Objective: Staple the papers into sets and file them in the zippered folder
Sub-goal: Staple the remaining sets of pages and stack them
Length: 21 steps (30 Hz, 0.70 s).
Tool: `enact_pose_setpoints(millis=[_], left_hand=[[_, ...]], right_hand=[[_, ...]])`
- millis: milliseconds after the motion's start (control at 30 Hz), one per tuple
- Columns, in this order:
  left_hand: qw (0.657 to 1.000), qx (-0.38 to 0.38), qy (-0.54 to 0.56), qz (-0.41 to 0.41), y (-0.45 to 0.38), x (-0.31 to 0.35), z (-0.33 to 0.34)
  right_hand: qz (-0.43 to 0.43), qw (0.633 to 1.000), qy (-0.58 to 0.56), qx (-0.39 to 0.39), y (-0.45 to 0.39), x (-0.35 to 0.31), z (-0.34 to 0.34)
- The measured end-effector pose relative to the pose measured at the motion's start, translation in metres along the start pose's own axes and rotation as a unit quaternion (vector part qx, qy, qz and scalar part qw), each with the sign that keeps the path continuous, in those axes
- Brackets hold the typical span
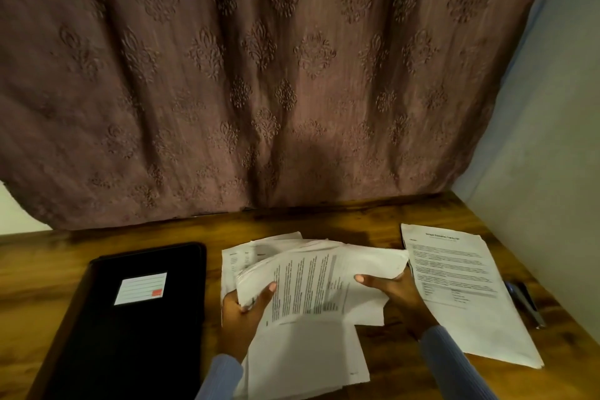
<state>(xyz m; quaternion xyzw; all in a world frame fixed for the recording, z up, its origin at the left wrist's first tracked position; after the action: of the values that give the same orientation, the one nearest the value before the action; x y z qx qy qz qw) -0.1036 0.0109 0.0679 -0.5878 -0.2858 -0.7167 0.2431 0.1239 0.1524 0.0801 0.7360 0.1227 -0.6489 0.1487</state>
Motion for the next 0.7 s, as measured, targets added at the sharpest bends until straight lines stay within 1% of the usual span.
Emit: enact_pose_setpoints(millis=[133,233,333,433,533,633,700], left_hand=[[1.000,-0.029,0.003,-0.009,-0.005,0.008,0.001],[0.998,-0.061,-0.012,0.011,-0.013,0.023,-0.001],[0.993,-0.111,-0.038,0.012,-0.028,0.036,-0.008],[0.987,-0.146,-0.062,0.016,-0.036,0.048,-0.011],[0.987,-0.157,-0.042,0.001,-0.035,0.052,-0.010],[0.989,-0.148,-0.011,-0.026,-0.033,0.054,-0.011],[0.989,-0.144,0.003,-0.044,-0.033,0.055,-0.013]], right_hand=[[0.006,1.000,0.013,-0.009,-0.004,-0.010,0.000],[0.009,0.999,0.036,-0.012,-0.012,-0.022,-0.002],[0.017,0.997,0.063,-0.045,-0.019,-0.038,-0.005],[0.021,0.996,0.063,-0.064,-0.023,-0.046,-0.008],[0.025,0.997,0.056,-0.056,-0.025,-0.045,-0.007],[0.020,0.998,0.041,-0.039,-0.022,-0.047,-0.004],[0.032,0.998,0.041,-0.030,-0.020,-0.046,-0.004]])
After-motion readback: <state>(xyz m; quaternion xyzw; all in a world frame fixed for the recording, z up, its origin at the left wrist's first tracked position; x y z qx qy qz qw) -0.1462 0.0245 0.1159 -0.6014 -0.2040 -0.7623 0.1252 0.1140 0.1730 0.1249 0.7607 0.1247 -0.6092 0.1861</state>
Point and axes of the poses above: each hand's wrist, its own y-axis away from the middle knuckle, its own z-axis out of the palm, x = y × z, the point moved 1 cm from there along -y, towards the middle knuckle, and after that the axes turned 4 degrees about y, right-handed, at the moved point
